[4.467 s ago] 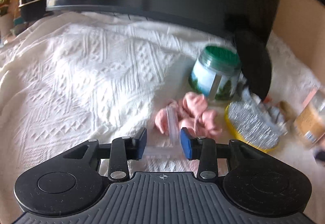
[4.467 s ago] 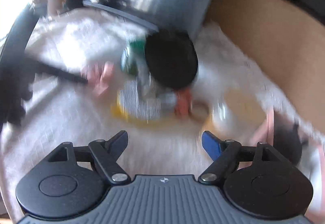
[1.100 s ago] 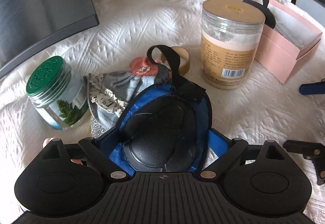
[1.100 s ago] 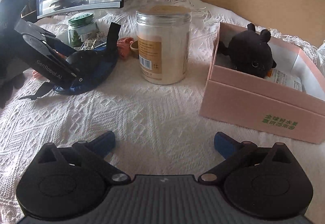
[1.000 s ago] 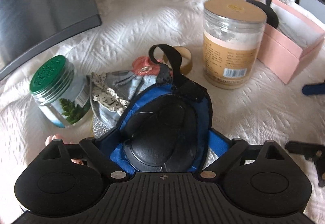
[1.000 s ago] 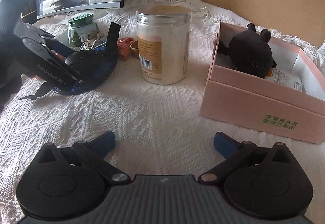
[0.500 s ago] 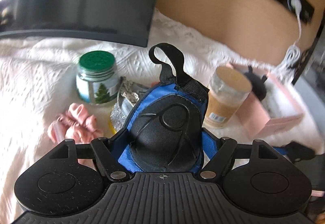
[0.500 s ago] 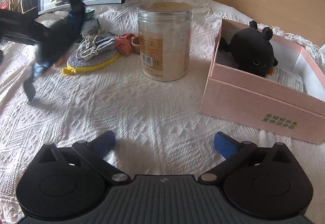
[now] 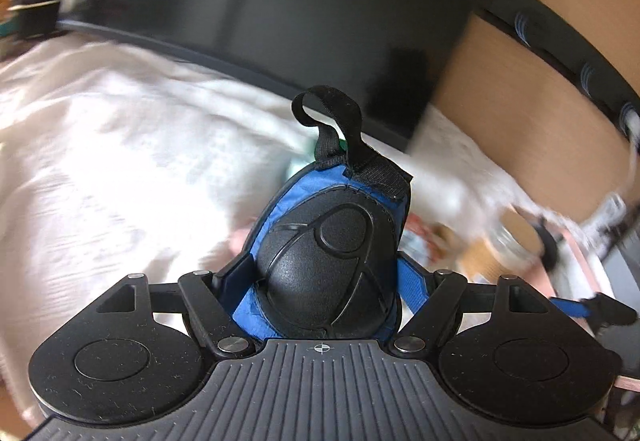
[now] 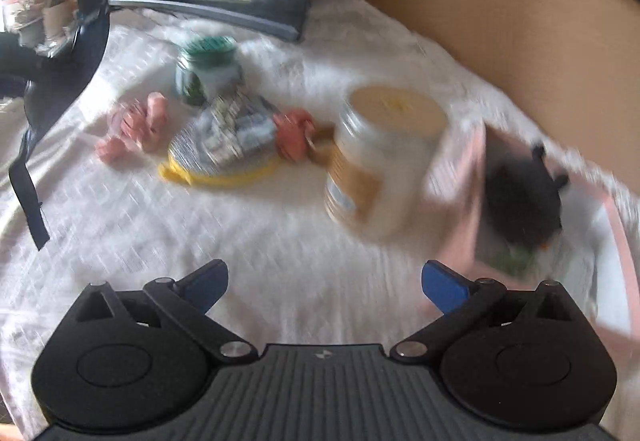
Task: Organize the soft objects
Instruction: 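Grasp the pink scrunchies with the right tool while the left tool holds the cap, then carry cap and scrunchies into the pink box and open both tools, then move both tools back toward the glitter pad and grey cloth hat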
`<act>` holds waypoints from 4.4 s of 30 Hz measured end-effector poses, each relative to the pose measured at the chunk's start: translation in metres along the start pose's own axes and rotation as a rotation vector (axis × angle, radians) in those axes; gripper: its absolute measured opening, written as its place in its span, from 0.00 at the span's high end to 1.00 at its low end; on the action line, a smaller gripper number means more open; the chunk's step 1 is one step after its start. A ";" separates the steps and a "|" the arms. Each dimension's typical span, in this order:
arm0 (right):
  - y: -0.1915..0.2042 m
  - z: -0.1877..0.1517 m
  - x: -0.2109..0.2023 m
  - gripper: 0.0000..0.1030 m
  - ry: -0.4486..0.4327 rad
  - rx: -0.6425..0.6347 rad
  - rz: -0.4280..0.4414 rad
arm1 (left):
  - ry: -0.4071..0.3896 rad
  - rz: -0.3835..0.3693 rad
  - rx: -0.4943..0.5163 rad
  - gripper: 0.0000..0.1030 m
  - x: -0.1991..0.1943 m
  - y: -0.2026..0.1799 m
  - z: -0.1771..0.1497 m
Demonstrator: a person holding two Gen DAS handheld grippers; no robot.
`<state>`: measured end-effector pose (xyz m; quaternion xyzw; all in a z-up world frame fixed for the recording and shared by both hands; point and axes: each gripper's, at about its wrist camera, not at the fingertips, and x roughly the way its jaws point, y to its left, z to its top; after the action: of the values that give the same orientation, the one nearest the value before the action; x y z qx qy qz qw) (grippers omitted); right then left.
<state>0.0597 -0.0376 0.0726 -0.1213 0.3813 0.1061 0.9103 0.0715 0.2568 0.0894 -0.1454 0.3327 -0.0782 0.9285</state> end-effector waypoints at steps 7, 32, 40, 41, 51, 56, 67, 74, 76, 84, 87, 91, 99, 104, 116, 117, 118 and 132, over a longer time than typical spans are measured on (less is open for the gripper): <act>0.054 0.049 0.007 0.00 -0.068 -0.124 0.117 | -0.061 0.118 -0.204 0.22 -0.026 0.066 -0.002; 0.087 0.160 0.038 0.84 -0.025 -0.060 0.322 | -0.029 0.164 -0.165 0.22 -0.034 0.045 -0.004; -0.008 0.158 -0.053 0.84 -0.196 0.046 0.137 | -0.066 -0.019 0.000 0.22 -0.008 -0.044 0.049; -0.024 0.156 -0.066 0.84 -0.221 0.068 0.098 | -0.073 -0.051 0.025 0.22 -0.003 -0.060 0.056; -0.146 0.104 -0.129 0.83 -0.315 0.217 -0.309 | -0.033 -0.438 0.198 0.22 0.057 -0.234 0.097; -0.196 0.052 -0.121 0.83 -0.231 0.358 -0.388 | 0.104 -0.577 0.267 0.22 0.101 -0.315 0.078; -0.208 -0.027 -0.023 0.83 0.047 0.392 -0.277 | 0.563 -0.503 0.528 0.17 0.229 -0.414 -0.007; -0.209 -0.036 0.013 0.82 0.112 0.391 -0.245 | 0.546 -0.411 0.687 0.12 0.255 -0.423 -0.025; -0.208 -0.037 0.016 0.80 0.115 0.388 -0.241 | 0.548 -0.396 0.718 0.12 0.258 -0.427 -0.031; -0.225 -0.039 0.011 0.35 0.099 0.469 -0.225 | 0.447 -0.477 0.642 0.22 0.227 -0.416 -0.010; -0.226 -0.033 -0.007 0.34 0.033 0.475 -0.255 | 0.365 -0.531 0.554 0.22 0.199 -0.393 0.016; -0.210 -0.029 -0.042 0.23 -0.090 0.460 -0.363 | 0.207 -0.559 0.423 0.22 0.157 -0.345 0.048; -0.126 -0.026 -0.069 0.14 -0.119 0.355 -0.235 | -0.032 -0.363 0.252 0.22 0.086 -0.198 0.063; -0.063 -0.014 -0.054 0.14 -0.071 0.242 -0.117 | -0.040 -0.153 0.134 0.22 0.062 -0.093 0.052; 0.031 0.010 -0.012 0.14 -0.004 -0.002 0.073 | 0.064 0.105 -0.084 0.23 0.044 0.049 0.002; 0.036 0.009 -0.012 0.14 -0.003 -0.025 0.075 | 0.066 0.095 -0.072 0.23 0.048 0.046 -0.001; 0.040 0.008 -0.011 0.14 -0.001 -0.047 0.075 | 0.067 0.080 -0.057 0.23 0.054 0.044 -0.005; 0.025 -0.011 0.006 0.14 0.097 -0.016 0.044 | 0.072 0.163 0.153 0.24 0.100 0.007 -0.019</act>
<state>0.0497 -0.0169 0.0578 -0.1251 0.4267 0.1231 0.8872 0.1363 0.2353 0.0137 -0.0437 0.3695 -0.0329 0.9276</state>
